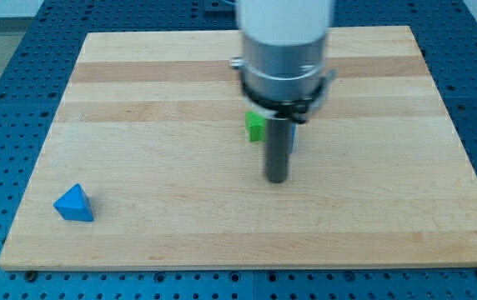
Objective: Separate the cube from the green star
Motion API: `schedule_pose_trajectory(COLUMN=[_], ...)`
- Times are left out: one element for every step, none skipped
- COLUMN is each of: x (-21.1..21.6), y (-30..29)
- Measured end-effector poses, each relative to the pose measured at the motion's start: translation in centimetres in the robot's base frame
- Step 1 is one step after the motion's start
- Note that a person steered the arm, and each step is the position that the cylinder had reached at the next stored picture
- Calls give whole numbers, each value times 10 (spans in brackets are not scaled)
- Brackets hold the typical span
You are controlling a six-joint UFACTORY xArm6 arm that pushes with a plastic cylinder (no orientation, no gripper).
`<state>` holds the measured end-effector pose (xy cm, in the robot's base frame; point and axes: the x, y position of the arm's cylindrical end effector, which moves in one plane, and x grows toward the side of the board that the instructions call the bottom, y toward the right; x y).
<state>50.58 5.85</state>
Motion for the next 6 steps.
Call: schedule_pose_trajectory(x=[-16, -41, -61, -65, -65, -65], y=[54, 81, 77, 51, 31, 4])
